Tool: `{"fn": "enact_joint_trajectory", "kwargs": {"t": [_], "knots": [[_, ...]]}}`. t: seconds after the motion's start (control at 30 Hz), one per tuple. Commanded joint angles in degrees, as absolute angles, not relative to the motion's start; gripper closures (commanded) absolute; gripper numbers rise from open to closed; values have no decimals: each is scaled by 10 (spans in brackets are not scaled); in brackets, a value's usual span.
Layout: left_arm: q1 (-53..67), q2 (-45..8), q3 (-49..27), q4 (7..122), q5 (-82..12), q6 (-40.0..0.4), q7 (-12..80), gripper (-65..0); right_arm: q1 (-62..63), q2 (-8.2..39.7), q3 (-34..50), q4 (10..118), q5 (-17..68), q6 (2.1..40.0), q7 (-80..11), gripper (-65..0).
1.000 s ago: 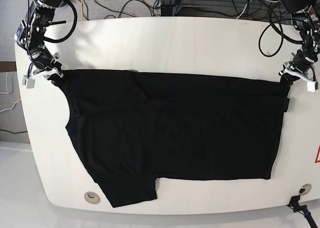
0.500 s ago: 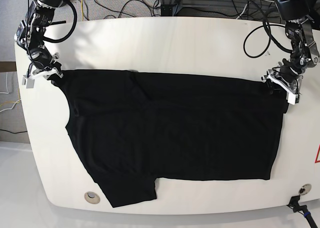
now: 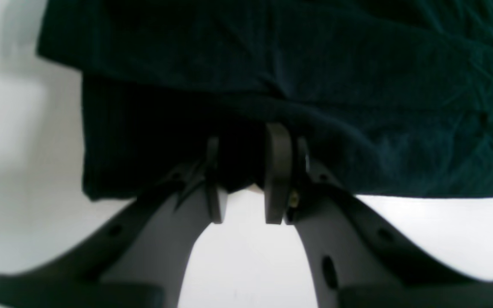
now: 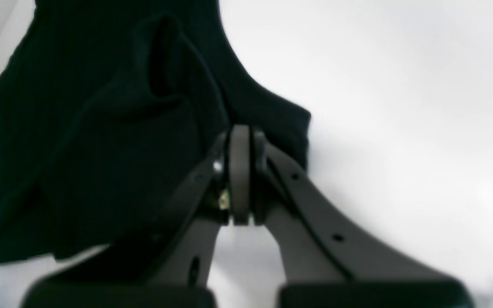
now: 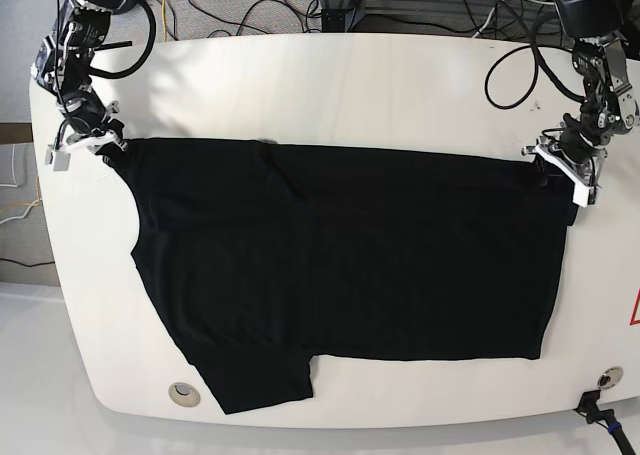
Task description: Fold the T-shirt properly
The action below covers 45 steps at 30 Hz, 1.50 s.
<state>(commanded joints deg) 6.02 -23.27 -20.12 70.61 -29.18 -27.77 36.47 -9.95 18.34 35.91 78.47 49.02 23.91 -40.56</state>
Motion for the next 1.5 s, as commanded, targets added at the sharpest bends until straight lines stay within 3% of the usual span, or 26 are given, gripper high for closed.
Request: {"fn": "enact_joint_trajectory", "kwargs": {"t": [0.33,0.63,0.73,0.87,1.07,1.27,1.5], "knots": [[172,-235,-204,843,-281,-276,366,-134,-194,184,370,870,495,239,-424,0],[266,-230,-246,980,-281,-272,368,-145,-235,183,462,899,506,246,-442,0],[231,-226,-224,934,-271,-263,384,-148,-216,180,423,886,494,237,-427,0],[232,-225,-229,934,-273,-259,388,-158,-211,177,424,870,487,235,-424,-86],[255,-219,-235,938,-274,-256,383,-162,-192,176,427,807,484,236,-420,-318],[281,-195,-300,948,-285,-255,380,-158,-164,174,428,746,485,244,-420,-377],[290,-173,-346,959,-289,-253,377,-156,-132,171,429,716,483,250,-420,-389]]}}
